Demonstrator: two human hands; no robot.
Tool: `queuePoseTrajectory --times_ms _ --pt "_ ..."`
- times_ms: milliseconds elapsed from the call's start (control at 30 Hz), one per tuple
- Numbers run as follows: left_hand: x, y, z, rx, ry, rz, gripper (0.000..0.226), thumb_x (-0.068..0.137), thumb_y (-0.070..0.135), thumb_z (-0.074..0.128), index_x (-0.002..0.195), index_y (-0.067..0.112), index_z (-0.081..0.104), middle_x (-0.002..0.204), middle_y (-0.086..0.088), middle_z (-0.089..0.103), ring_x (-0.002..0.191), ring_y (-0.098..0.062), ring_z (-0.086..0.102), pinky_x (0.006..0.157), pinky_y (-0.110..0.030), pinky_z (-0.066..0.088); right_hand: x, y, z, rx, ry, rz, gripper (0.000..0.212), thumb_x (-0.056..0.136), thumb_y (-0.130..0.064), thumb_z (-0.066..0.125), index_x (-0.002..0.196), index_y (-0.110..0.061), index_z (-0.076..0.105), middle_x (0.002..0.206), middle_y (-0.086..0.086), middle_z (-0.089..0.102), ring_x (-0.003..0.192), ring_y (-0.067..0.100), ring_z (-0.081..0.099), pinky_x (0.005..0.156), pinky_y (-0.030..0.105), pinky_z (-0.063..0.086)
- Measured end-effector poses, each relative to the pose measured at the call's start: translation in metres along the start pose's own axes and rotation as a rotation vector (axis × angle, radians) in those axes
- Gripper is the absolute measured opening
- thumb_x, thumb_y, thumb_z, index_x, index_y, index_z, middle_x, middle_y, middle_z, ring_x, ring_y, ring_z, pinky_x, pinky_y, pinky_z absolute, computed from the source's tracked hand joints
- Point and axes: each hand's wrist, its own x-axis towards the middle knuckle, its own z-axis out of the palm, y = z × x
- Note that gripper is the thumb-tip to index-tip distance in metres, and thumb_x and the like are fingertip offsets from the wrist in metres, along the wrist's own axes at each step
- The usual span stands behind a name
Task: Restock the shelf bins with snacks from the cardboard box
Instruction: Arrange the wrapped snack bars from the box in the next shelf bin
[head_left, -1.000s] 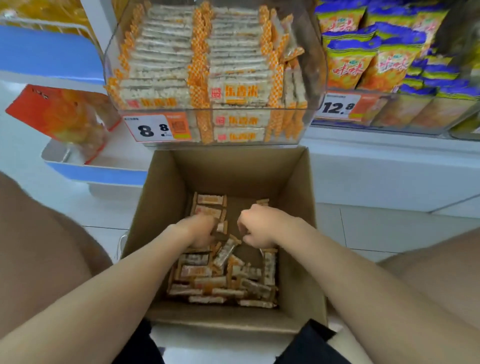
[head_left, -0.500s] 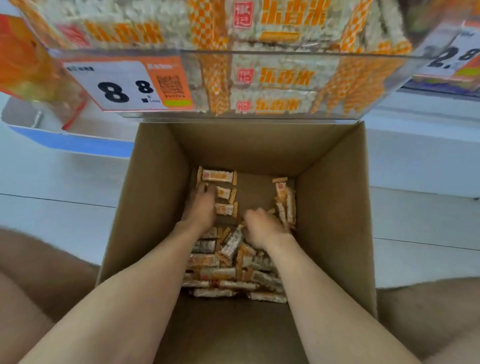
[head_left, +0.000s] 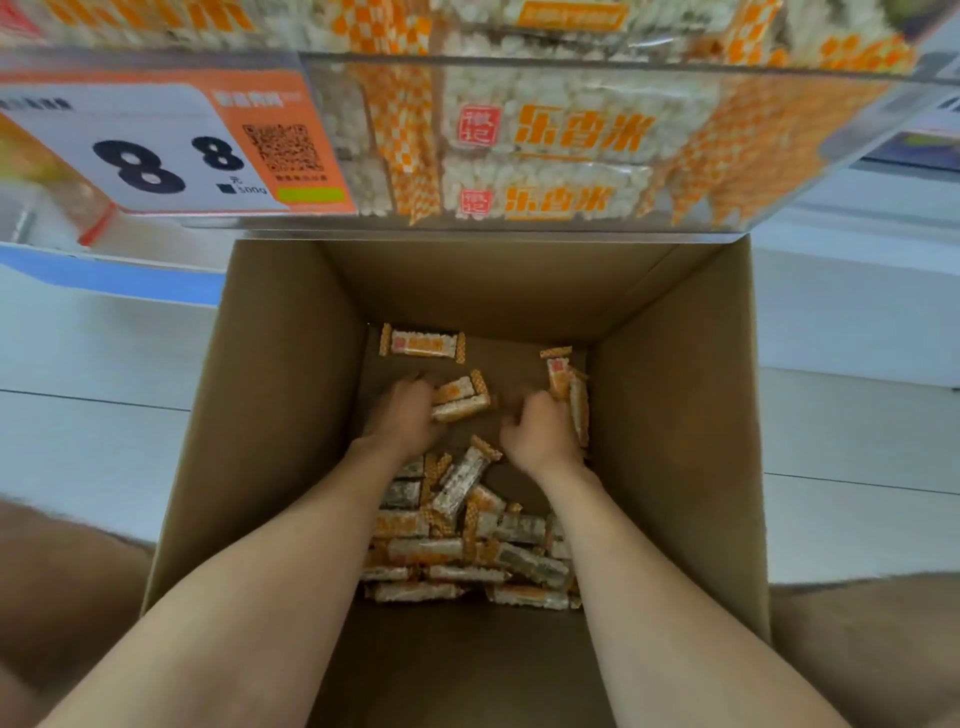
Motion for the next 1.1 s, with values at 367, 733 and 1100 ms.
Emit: queuePoseTrajectory --times_ms 367,733,1100 --pt "-0.057 0.038 -0.067 -0.542 -0.060 0.125 0.073 0.066 0.026 0.098 0.131 0.032 0.064 0.124 0.011 0.064 0.113 -0.007 0.061 0.086 -0.023 0.049 -0.025 -0.012 -0.041 0.650 -0.005 -0.019 0.037 0.090 -0.006 0.077 0.119 -0.027 0.070 0.112 0.006 0.076 0.085 0.023 0.077 0.067 0.042 0.063" --pt "-0.154 0.072 -0.166 -0.422 -0.191 0.289 0.074 0.072 0.004 0.082 0.129 0.047 0.063 0.127 0.008 0.058 0.115 -0.017 0.059 0.095 -0.040 0.055 -0.104 -0.036 -0.114 0.548 -0.163 -0.263 0.032 0.095 -0.019 0.077 0.122 -0.033 0.066 0.122 -0.001 0.070 0.109 0.017 0.070 0.099 0.043 0.059" --pt "-0.230 0.109 -0.250 -0.498 0.153 0.494 0.057 0.081 0.009 0.080 0.124 0.042 0.062 0.115 0.016 0.071 0.113 0.000 0.063 0.093 -0.030 0.052 -0.179 -0.086 -0.186 0.254 -0.177 -0.550 0.037 0.091 -0.022 0.076 0.124 -0.034 0.062 0.128 -0.005 0.063 0.110 0.013 0.069 0.092 0.041 0.062"
